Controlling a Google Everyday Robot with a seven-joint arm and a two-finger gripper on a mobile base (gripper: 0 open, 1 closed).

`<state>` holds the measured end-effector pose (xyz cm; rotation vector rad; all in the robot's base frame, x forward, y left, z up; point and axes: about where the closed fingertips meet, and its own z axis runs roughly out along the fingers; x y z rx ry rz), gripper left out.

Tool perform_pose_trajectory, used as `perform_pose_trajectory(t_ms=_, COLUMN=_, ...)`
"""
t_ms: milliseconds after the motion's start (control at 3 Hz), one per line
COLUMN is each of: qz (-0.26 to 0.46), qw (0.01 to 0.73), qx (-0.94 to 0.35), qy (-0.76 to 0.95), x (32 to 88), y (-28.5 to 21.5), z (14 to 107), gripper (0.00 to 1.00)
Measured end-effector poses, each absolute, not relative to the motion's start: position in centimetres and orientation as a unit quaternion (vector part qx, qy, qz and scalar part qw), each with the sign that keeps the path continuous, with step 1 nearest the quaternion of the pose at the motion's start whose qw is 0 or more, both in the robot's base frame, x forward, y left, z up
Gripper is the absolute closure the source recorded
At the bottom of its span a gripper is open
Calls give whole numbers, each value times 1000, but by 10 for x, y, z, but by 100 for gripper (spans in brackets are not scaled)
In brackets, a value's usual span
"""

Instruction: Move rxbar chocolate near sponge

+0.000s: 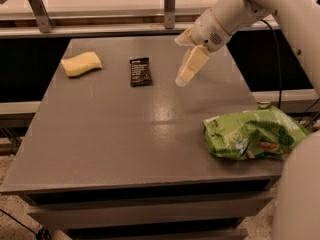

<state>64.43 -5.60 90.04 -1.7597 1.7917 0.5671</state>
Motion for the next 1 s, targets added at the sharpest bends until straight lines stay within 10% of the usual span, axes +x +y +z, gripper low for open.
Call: perform_pose_trajectory(t_ms=1000, qz=284, qw=316, qx=-642, qy=638, x=676, y=-24, z=886, gripper=0)
